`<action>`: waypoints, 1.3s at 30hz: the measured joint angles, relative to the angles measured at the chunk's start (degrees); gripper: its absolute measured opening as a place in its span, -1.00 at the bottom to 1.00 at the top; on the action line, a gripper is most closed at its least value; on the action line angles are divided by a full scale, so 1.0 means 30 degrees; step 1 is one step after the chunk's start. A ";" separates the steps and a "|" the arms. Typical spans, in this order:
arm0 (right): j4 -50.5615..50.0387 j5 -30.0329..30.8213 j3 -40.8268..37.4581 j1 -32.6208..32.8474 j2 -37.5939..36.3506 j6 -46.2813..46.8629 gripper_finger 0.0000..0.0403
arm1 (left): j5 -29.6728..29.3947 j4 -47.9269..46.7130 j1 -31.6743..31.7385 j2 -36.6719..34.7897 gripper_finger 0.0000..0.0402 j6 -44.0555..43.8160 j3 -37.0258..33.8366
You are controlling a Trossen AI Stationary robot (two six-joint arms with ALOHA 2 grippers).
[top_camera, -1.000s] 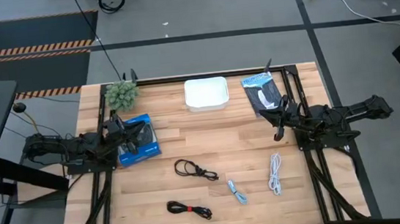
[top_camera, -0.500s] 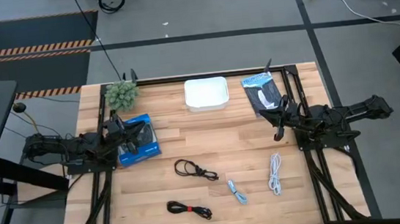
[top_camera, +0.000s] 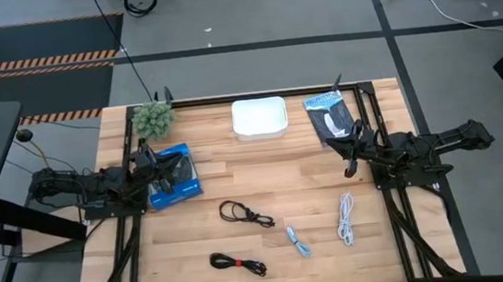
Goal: Pick and place USB-C Cables
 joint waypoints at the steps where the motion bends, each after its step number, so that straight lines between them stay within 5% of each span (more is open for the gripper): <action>1: 0.0001 0.0004 -0.0003 0.0000 0.0000 0.0000 -0.89 | -0.0007 -0.0004 0.0006 0.0007 -0.78 0.0000 0.0000; 18: -0.0006 -0.0001 0.0001 -0.0003 -0.0002 -0.0043 -0.89 | 0.0000 0.0003 -0.0001 0.0004 -0.78 -0.0007 -0.0007; 25: 0.0008 0.0138 -0.0002 -0.0004 0.0000 -0.3498 -0.89 | -0.0005 -0.0001 -0.0001 -0.0001 -0.78 0.0000 -0.0005; 32: 0.1237 0.0236 0.0001 -0.0019 -0.0007 0.0879 -0.89 | 0.0000 0.0003 -0.0001 -0.0001 -0.78 -0.0007 0.0000; 39: 0.3323 0.2592 0.0001 -0.0019 -0.0007 0.4567 -0.89 | 0.0000 0.0003 -0.0001 -0.0001 -0.78 -0.0007 -0.0006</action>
